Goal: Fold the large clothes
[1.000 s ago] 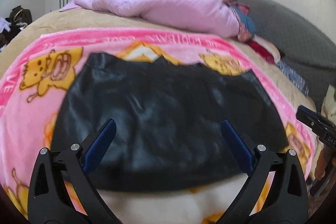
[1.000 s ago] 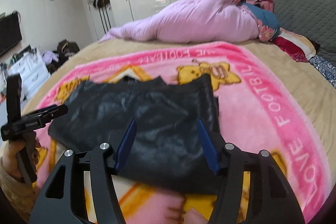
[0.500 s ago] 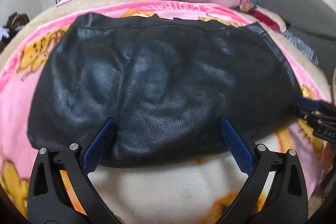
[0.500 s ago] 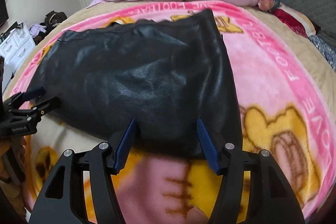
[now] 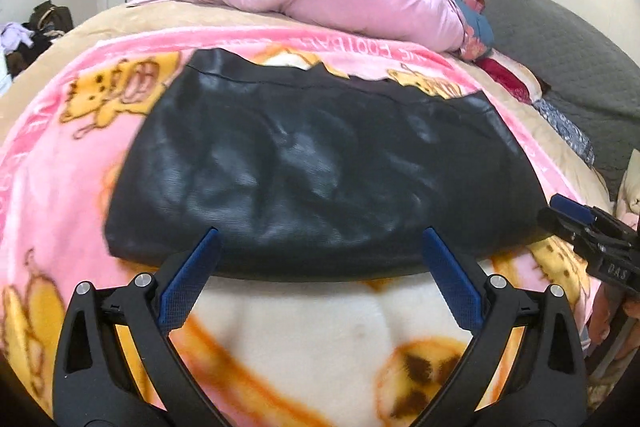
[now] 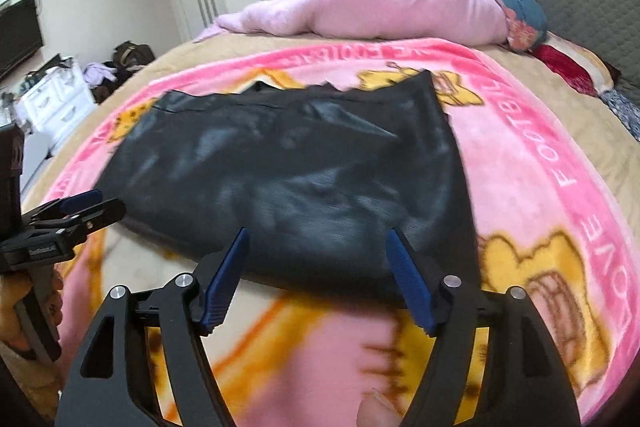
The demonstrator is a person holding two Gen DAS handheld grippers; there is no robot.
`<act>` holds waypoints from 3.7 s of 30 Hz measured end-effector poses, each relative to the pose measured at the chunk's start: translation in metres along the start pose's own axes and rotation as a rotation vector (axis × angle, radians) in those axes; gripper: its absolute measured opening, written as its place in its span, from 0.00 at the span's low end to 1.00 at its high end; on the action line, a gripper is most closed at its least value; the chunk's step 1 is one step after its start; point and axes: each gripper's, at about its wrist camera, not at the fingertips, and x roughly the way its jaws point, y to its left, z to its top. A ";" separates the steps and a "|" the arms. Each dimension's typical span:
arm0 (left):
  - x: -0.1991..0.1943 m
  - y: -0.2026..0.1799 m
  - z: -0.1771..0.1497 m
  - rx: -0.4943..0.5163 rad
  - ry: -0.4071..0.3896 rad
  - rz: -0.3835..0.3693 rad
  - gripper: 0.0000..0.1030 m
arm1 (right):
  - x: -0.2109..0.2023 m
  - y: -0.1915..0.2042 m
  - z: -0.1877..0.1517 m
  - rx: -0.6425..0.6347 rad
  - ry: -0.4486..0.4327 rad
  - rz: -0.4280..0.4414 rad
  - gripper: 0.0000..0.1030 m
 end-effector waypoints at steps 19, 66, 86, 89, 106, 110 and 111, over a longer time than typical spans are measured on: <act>-0.025 0.066 -0.002 -0.129 -0.020 0.059 0.91 | -0.003 0.069 0.011 -0.067 -0.030 0.059 0.81; 0.016 0.117 0.000 -0.493 -0.157 -0.166 0.31 | 0.112 0.085 0.101 0.039 0.102 0.055 0.13; -0.008 0.074 0.024 -0.290 -0.247 -0.153 0.25 | 0.121 0.087 0.133 0.144 0.178 0.196 0.58; -0.014 0.063 0.025 -0.253 -0.259 -0.146 0.24 | 0.103 0.113 0.161 0.124 0.181 0.284 0.73; -0.033 0.008 0.027 -0.128 -0.303 -0.163 0.24 | 0.134 0.233 0.188 -0.272 0.494 0.050 0.64; -0.032 0.009 0.028 -0.133 -0.289 -0.165 0.24 | 0.139 0.211 0.184 -0.213 0.515 0.089 0.46; -0.033 0.008 0.028 -0.127 -0.287 -0.158 0.24 | 0.138 0.206 0.184 -0.198 0.511 0.110 0.40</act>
